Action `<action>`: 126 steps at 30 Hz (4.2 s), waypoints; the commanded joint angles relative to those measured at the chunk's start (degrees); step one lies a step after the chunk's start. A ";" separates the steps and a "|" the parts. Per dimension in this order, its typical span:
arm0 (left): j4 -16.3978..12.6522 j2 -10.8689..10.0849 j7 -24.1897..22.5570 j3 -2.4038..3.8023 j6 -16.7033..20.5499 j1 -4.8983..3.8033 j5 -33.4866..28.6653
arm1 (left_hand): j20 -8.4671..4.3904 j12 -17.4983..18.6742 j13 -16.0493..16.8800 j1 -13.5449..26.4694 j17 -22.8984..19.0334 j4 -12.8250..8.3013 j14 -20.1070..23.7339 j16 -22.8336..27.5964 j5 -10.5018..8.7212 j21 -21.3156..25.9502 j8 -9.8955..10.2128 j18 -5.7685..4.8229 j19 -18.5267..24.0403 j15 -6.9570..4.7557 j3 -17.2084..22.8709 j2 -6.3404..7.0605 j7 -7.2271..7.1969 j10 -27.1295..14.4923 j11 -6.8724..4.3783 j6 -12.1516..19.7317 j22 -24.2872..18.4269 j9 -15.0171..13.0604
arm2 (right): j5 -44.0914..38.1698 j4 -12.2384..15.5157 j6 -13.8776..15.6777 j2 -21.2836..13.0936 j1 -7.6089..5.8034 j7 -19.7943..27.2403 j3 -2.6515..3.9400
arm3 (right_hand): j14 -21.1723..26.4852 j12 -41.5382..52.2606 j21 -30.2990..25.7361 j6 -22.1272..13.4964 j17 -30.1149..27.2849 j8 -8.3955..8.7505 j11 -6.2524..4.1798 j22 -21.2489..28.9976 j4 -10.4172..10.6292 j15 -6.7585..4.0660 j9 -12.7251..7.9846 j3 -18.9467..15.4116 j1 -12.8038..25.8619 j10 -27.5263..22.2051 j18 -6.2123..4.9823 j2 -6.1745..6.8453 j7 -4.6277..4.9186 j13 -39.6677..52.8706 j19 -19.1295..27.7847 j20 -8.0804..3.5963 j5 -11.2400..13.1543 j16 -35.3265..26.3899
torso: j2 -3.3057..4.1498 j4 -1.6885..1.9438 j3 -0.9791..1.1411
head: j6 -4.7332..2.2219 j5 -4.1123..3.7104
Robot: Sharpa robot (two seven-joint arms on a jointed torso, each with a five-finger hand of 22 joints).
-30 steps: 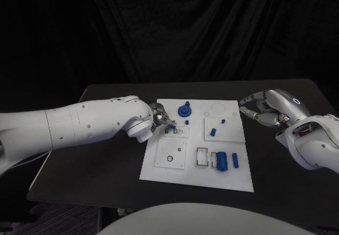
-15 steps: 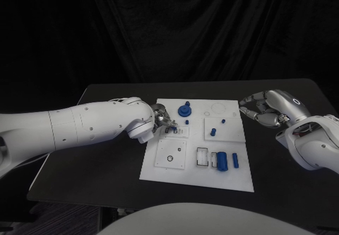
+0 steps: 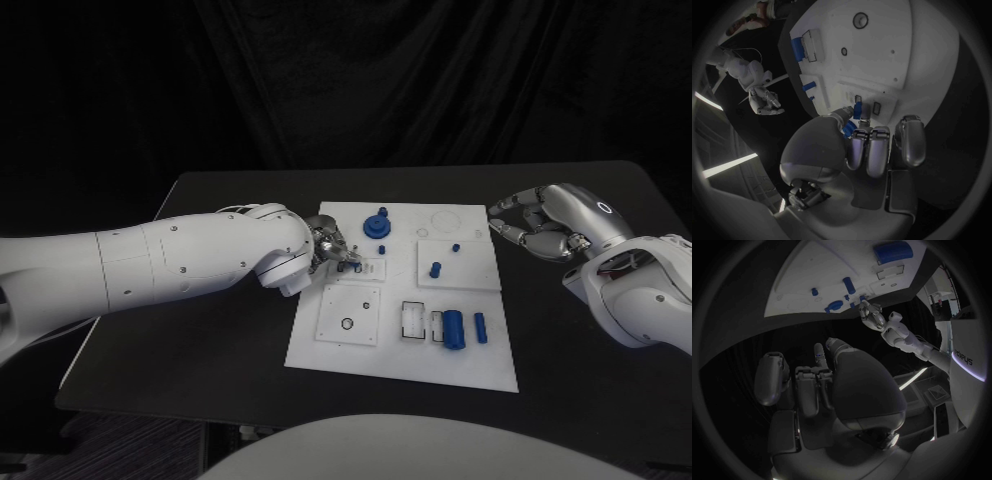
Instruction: Assemble the parts on the task board
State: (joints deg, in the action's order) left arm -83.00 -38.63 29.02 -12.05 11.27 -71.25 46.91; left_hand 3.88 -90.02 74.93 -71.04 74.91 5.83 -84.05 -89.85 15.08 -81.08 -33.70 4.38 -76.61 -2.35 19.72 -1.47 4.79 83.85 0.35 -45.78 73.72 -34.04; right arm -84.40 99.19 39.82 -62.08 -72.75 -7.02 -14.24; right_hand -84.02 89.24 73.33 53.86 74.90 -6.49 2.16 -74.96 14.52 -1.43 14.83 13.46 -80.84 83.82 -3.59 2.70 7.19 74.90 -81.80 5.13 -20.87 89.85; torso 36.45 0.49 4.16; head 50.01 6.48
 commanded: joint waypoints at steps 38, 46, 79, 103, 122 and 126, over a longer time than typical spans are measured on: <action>-0.60 -0.52 -3.07 -0.02 -0.60 0.59 0.39 | -0.26 0.02 15.07 0.48 15.09 -2.66 -5.95 -0.15 0.60 0.53 0.33 -0.07 0.07 -0.54 3.32 -0.44 -0.79 6.15 -0.40 -0.44 -0.23 -2.80 | -0.13 -0.15 -1.44 0.09 0.16 -2.36 0.03 | -5.98 -0.54 -0.81 0.40 15.10 0.60 0.39 -8.92 -0.88 0.24 -0.21 0.65 -1.28 4.96 -0.59 -0.06 0.05 13.33 0.62 -0.10 -1.22 0.15 | 0.02 0.00 0.00 | -0.01 -0.16; -0.69 -0.65 -2.89 -0.03 -0.80 0.64 0.39 | -0.26 0.02 15.07 0.57 15.09 -2.55 -5.95 -0.15 0.58 0.58 0.38 -0.05 0.12 -0.54 3.26 -0.42 -0.79 6.15 -0.39 -0.48 -0.28 -2.79 | -0.13 -0.20 -1.61 0.08 0.17 -2.47 0.03 | -5.98 -0.57 -0.87 0.37 15.10 0.63 0.40 -8.90 -0.91 0.24 -0.22 0.68 -1.31 4.93 -0.60 -0.06 0.06 13.29 0.64 -0.10 -1.26 0.15 | 0.04 0.03 0.01 | -0.01 -0.16; -0.12 0.11 -2.38 -0.03 -1.96 0.92 0.39 | -0.26 0.02 15.07 0.63 15.09 -2.45 -5.95 -0.15 0.54 0.69 0.46 -0.02 0.23 -0.54 3.21 -0.41 -0.80 6.15 -0.39 -0.51 -0.41 -2.77 | -0.13 -0.22 -2.34 0.10 0.24 -2.94 0.03 | -5.92 -0.67 -1.28 0.17 14.96 0.78 0.46 -8.77 -0.97 0.27 -0.30 0.79 -1.37 4.83 -0.68 -0.08 0.15 13.15 0.82 -0.08 -1.37 0.05 | -0.02 0.00 0.01 | -0.01 -0.19; -0.13 -0.15 -0.97 -0.03 -4.64 1.04 0.39 | 0.14 0.19 14.94 6.80 15.09 3.89 -5.95 -0.15 -6.20 1.81 4.36 0.15 0.81 -0.01 -3.99 1.80 -0.04 5.99 0.26 -1.19 -0.89 -0.84 | -0.13 -0.29 -3.24 0.26 0.29 -3.33 0.03 | -5.88 -0.75 -1.53 0.19 14.88 0.82 0.53 -8.70 -0.88 0.32 -0.33 0.83 -1.22 4.77 -0.72 -0.12 0.21 13.05 0.91 -0.05 -1.36 -0.02 | 0.01 0.01 0.02 | -0.01 -0.09; 0.97 -0.05 0.62 -0.03 -7.81 1.15 0.39 | 1.42 1.36 14.05 17.12 15.09 10.86 -5.95 -0.15 -11.92 3.48 10.57 0.54 1.89 1.26 -16.64 1.53 1.30 4.77 1.63 -1.34 -1.53 1.15 | -0.13 -0.19 -3.95 0.20 0.31 -3.64 0.03 | -5.87 -0.76 -1.70 0.23 14.86 0.81 0.52 -8.64 -0.93 0.34 -0.33 0.84 -1.26 4.75 -0.76 -0.07 0.19 13.03 0.98 -0.04 -1.38 -0.03 | -0.01 -0.05 0.05 | -0.01 -0.02; 0.97 -0.13 -2.61 -0.03 -6.45 1.17 0.39 | 1.43 1.30 14.10 17.75 15.09 10.85 -5.95 -0.15 -11.76 3.42 10.08 0.51 1.70 1.21 -17.42 -0.16 1.09 4.82 1.51 -2.28 -1.20 0.37 | -0.13 -0.20 -4.01 0.22 0.31 -3.69 0.03 | -5.87 -0.76 -1.70 0.23 14.86 0.81 0.52 -8.64 -0.93 0.34 -0.33 0.84 -1.26 4.75 -0.76 -0.07 0.19 13.03 0.98 -0.04 -1.38 -0.03 | 0.00 -0.02 0.02 | -0.01 -0.02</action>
State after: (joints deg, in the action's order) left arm -82.12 -38.74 27.53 -11.64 5.75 -70.53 47.39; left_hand 5.22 -88.90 74.93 -53.25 74.91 16.74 -84.05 -89.85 3.31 -77.96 -25.92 4.37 -74.85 -1.51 2.60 -1.04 6.14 83.95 1.48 -47.51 72.36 -35.02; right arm -84.37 98.90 36.25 -61.85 -72.56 -9.59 -14.24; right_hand -84.02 88.80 71.98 53.86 74.90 -5.99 2.26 -74.96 13.83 -1.43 14.55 14.16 -81.73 83.93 -3.58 2.71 7.19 74.90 -81.19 4.92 -21.93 89.85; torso 36.43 0.47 4.18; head 50.01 6.45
